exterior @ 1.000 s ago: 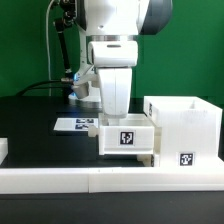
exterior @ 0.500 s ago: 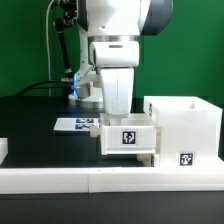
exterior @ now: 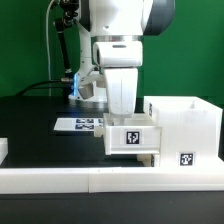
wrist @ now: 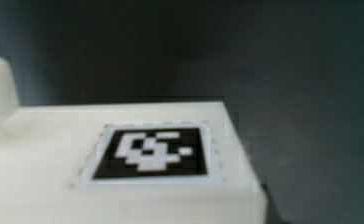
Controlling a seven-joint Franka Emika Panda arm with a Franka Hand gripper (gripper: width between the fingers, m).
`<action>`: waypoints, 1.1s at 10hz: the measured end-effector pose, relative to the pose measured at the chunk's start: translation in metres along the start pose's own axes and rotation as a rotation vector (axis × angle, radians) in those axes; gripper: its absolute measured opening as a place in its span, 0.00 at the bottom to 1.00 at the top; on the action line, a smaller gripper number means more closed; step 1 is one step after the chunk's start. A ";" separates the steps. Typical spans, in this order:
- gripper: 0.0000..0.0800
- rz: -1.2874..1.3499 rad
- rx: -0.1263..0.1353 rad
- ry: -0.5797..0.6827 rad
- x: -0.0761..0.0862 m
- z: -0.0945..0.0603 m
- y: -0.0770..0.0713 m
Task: Assemble drawer
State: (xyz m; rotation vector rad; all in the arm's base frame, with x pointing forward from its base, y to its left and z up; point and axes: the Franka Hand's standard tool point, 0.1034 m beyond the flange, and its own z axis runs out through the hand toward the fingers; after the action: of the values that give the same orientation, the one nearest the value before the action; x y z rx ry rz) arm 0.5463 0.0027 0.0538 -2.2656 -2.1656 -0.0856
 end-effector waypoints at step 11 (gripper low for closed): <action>0.05 0.002 0.024 -0.004 0.001 0.000 -0.001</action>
Offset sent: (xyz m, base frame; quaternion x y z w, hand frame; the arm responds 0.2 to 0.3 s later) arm 0.0000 0.0000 0.0000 0.0000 0.0000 0.0000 1.0000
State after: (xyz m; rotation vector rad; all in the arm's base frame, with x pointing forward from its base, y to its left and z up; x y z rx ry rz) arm 0.5456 0.0037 0.0536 -2.2567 -2.1547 -0.0553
